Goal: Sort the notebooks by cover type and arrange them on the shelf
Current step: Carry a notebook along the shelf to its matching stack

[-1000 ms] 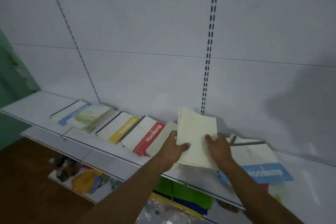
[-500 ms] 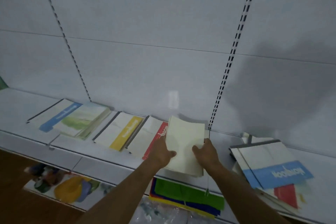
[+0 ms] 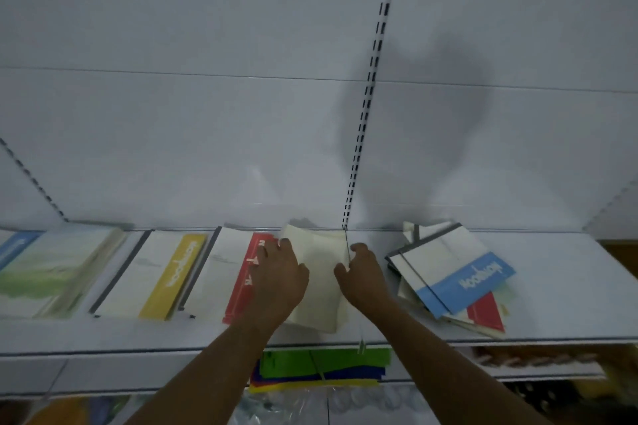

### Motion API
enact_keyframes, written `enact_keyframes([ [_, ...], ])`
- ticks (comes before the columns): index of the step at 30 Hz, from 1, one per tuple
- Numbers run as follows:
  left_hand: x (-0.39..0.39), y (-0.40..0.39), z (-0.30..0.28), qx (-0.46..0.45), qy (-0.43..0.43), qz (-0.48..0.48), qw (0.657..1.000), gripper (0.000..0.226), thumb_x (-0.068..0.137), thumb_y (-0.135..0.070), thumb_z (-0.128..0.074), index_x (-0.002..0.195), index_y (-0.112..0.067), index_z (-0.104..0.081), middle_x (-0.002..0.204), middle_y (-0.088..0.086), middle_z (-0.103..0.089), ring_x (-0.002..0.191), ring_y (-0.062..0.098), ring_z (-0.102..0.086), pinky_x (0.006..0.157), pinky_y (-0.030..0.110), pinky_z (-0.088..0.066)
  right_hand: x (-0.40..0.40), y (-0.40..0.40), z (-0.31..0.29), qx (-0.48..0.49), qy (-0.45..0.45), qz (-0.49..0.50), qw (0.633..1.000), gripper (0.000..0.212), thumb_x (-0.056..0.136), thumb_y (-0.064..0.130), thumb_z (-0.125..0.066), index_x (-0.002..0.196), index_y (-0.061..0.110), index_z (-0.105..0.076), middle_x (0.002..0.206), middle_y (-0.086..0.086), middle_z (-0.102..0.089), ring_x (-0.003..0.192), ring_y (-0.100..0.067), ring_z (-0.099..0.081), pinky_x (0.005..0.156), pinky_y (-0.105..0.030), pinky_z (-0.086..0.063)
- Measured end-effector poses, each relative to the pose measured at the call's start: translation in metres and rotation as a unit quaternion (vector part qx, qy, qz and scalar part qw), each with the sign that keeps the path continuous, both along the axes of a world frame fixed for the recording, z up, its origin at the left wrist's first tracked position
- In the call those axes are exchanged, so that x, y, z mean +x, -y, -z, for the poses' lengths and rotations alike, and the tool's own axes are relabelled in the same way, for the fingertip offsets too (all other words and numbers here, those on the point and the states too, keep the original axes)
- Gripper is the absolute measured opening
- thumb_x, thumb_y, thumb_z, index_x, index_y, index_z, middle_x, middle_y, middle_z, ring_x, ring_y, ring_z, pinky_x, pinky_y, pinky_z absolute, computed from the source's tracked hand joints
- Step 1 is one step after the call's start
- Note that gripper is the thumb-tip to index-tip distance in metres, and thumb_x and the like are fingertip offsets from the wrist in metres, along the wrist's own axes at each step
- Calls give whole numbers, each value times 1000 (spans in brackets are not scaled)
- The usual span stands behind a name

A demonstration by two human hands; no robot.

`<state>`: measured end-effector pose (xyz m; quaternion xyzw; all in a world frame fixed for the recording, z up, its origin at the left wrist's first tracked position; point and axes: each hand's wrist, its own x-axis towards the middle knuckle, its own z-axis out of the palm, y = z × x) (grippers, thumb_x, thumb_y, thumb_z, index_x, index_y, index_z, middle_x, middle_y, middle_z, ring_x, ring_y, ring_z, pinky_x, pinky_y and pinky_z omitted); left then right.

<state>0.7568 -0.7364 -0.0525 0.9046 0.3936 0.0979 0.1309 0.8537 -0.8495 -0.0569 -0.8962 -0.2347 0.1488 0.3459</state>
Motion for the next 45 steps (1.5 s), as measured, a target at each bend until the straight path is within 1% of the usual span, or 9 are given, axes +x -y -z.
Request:
enact_keyframes([
  [3,34,32,-11,-76,53,48,995,38,89,-35,-53,122,-15,-49,123,7,-50,112,23,-50,90,39,-49,19,29,-16,24,33,17,999,38,89,25,-55,125,14,-49,105,-10,-64,94,-21,-61,81,-29,-49],
  [12,128,112,-11,-253,70,114,958,53,96,-33,-49,143,-10,-39,147,9,-42,134,23,-41,110,29,-32,89,178,-19,-64,0,140,988,23,94,27,-47,111,13,-53,107,-10,-63,97,-25,-60,74,-28,-42],
  [17,152,141,-5,-195,74,84,974,27,93,-32,-54,106,-10,-62,104,10,-66,103,29,-61,85,32,-48,108,214,-1,-42,-43,151,987,22,94,26,-48,107,8,-50,109,-13,-63,91,-26,-59,71,-26,-39],
  [20,156,155,-7,-162,81,53,982,33,90,-39,-58,104,-9,-61,101,7,-66,95,25,-62,76,28,-48,117,214,5,-36,-39,134,990,33,95,32,-47,116,6,-48,114,-17,-61,102,-29,-60,79,-30,-44],
  [25,154,172,-14,-246,44,54,967,35,95,-37,-53,106,-4,-56,104,12,-60,89,23,-59,70,27,-46,117,208,14,-57,-61,129,988,50,92,39,-49,129,9,-34,121,-16,-53,105,-32,-57,86,-38,-46],
  [29,136,174,-21,-342,136,57,928,19,97,-26,-51,105,-9,-50,93,5,-55,71,10,-51,53,21,-40,121,199,7,-3,-74,184,980,46,91,38,-52,124,8,-38,122,-15,-53,109,-33,-56,90,-41,-44],
  [33,102,165,-32,-371,241,44,896,14,96,-19,-53,108,-13,-51,102,11,-62,80,17,-59,70,33,-51,113,174,-12,28,-39,191,980,61,94,45,-46,133,0,-36,129,-22,-48,116,-38,-51,96,-45,-41],
  [39,23,123,-60,-398,371,-17,839,15,99,-12,-47,114,-10,-47,107,6,-62,90,12,-62,67,21,-56,60,93,-45,167,-96,94,977,57,93,40,-53,136,8,-33,128,-22,-52,111,-38,-56,94,-43,-45],
  [45,-118,62,-76,-425,402,-36,810,29,93,-9,-58,119,-16,-46,112,11,-63,84,21,-67,62,37,-60,-50,2,-68,214,-39,-54,974,71,92,33,-58,149,18,-18,146,-14,-41,122,-34,-52,96,-40,-44],
])
